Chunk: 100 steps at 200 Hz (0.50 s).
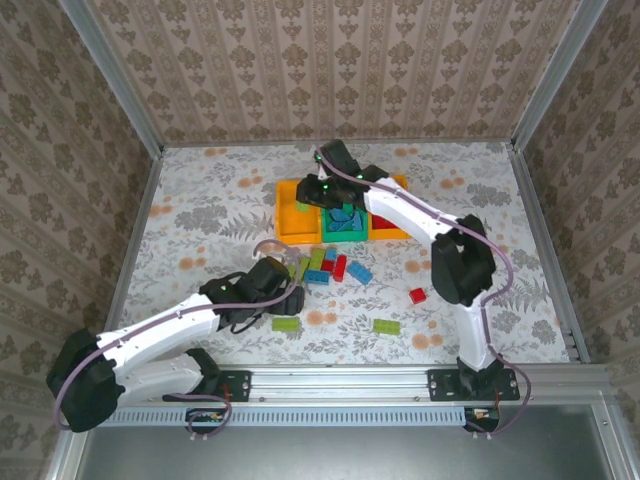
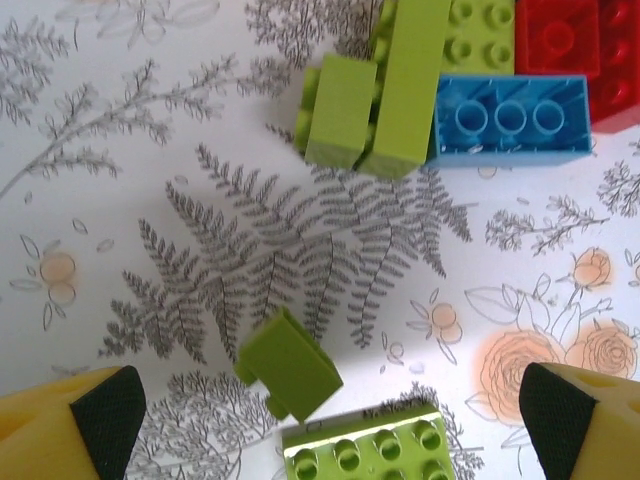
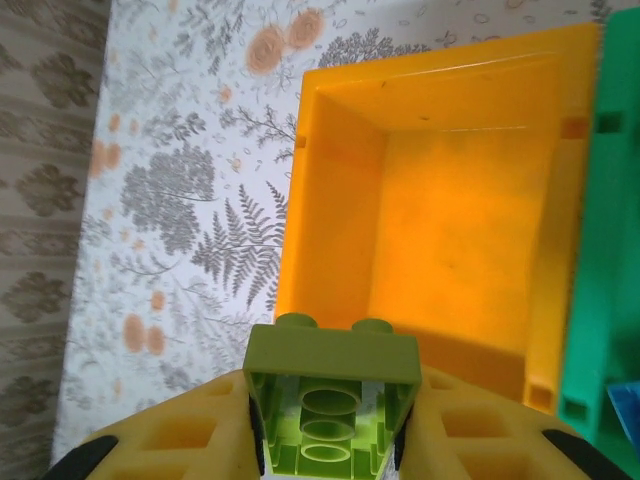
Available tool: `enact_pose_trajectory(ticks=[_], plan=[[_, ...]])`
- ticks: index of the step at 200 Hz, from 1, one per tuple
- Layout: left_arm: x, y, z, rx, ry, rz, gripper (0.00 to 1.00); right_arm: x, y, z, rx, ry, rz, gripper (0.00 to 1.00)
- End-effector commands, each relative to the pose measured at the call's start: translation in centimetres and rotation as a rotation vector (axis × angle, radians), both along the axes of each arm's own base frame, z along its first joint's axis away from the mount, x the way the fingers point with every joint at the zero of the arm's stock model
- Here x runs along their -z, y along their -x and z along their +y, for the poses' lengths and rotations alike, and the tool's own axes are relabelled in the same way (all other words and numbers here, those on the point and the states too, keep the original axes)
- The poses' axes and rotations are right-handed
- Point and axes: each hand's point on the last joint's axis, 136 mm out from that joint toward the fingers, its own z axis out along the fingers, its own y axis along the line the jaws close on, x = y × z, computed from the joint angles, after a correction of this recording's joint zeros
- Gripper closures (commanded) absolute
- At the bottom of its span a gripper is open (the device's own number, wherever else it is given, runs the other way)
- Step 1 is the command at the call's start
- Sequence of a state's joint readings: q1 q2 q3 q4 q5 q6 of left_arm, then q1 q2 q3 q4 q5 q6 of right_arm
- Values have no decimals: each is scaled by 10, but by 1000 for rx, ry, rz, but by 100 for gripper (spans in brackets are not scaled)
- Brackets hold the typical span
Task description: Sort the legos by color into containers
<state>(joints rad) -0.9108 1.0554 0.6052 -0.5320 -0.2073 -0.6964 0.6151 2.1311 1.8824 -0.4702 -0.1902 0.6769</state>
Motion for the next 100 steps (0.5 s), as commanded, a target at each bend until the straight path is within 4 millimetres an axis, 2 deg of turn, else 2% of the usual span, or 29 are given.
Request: enact_pose_trajectory(ticks=[1,45,100], plan=[[7,14,11,-71,-19,52,0,24,1,-2,-41,127,19,65],[21,32,10,-101,-43,111,0,48,-10,-2,-15,176,35,62],[30,39,-9,-123,-25,140,0,69,-24,-11,23,263,34,56]])
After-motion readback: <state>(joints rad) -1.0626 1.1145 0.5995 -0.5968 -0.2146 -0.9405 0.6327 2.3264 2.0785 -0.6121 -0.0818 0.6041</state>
